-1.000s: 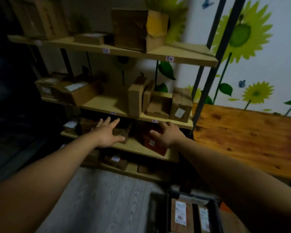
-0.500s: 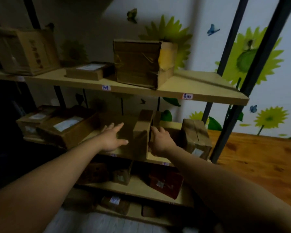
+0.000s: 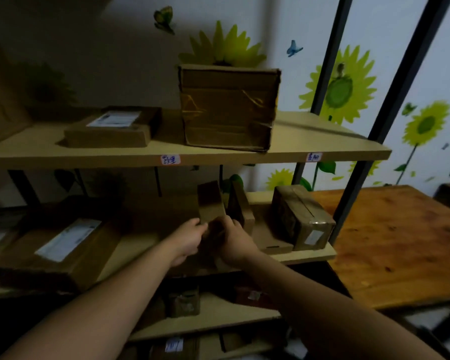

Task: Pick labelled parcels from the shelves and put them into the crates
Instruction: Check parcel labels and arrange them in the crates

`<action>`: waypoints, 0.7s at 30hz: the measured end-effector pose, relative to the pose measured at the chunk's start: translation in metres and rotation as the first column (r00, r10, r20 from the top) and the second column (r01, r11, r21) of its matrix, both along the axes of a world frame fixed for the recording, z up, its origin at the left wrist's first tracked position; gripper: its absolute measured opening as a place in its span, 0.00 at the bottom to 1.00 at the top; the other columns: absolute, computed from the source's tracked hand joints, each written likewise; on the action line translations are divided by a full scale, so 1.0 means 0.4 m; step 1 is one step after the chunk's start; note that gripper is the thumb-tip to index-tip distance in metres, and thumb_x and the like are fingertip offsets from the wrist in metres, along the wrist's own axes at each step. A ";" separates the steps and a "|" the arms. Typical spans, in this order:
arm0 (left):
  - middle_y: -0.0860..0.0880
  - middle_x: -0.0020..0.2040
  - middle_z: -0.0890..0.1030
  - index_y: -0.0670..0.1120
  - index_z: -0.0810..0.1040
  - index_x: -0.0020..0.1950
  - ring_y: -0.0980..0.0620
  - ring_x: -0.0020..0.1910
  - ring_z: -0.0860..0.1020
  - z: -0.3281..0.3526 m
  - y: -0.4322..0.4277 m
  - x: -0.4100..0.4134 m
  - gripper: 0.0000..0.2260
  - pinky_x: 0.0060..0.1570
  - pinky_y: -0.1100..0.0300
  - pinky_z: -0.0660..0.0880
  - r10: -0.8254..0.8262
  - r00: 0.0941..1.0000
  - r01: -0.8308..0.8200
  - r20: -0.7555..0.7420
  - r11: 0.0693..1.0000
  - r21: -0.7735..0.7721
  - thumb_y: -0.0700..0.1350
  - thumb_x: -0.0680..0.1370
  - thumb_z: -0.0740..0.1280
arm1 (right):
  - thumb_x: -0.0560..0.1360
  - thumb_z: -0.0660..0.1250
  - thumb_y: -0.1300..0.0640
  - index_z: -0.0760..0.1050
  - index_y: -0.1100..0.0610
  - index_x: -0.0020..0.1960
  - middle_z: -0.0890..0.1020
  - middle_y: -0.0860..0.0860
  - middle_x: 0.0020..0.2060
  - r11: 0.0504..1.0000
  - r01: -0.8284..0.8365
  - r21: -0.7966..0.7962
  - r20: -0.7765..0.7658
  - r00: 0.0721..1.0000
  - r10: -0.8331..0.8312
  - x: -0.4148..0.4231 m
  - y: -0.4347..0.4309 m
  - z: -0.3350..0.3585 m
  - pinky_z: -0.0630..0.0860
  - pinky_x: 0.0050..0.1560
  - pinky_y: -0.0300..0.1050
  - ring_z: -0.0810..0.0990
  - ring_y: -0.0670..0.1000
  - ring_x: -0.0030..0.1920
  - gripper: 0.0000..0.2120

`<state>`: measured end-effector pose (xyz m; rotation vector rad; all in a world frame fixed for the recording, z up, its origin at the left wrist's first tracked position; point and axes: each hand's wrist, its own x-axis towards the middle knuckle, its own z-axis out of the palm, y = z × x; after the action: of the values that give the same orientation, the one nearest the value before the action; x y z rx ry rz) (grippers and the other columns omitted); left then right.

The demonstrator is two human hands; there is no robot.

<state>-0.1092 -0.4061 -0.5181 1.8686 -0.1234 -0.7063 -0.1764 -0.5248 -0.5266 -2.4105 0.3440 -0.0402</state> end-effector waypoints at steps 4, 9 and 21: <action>0.46 0.66 0.71 0.47 0.62 0.73 0.50 0.54 0.72 -0.010 0.082 -0.001 0.19 0.50 0.55 0.71 0.065 0.994 -0.062 0.085 0.997 -0.040 0.43 0.82 0.56 | 0.75 0.70 0.54 0.62 0.48 0.71 0.68 0.52 0.68 0.997 0.045 0.058 0.019 0.999 -0.046 -0.003 0.088 -0.009 0.74 0.61 0.48 0.74 0.54 0.63 0.28; 0.50 0.49 0.75 0.48 0.65 0.70 0.52 0.46 0.76 -0.018 0.141 -0.021 0.17 0.39 0.59 0.72 0.065 0.990 -0.063 0.127 0.998 -0.019 0.39 0.81 0.58 | 0.73 0.72 0.48 0.56 0.44 0.73 0.65 0.52 0.69 0.995 0.056 0.082 0.015 0.998 -0.057 -0.008 0.145 -0.030 0.75 0.63 0.51 0.73 0.56 0.65 0.35; 0.46 0.73 0.64 0.52 0.54 0.77 0.44 0.68 0.67 -0.048 0.232 -0.079 0.29 0.64 0.50 0.68 0.178 0.982 -0.184 0.063 0.977 0.110 0.49 0.79 0.64 | 0.73 0.70 0.49 0.60 0.43 0.70 0.68 0.51 0.68 0.810 0.106 0.576 0.158 0.958 -0.238 -0.050 0.121 -0.027 0.82 0.51 0.52 0.75 0.53 0.62 0.30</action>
<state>-0.1409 -0.3132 -0.5374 1.9809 0.0554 -0.5482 -0.1962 -0.4765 -0.5374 -1.7568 0.4043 -0.2562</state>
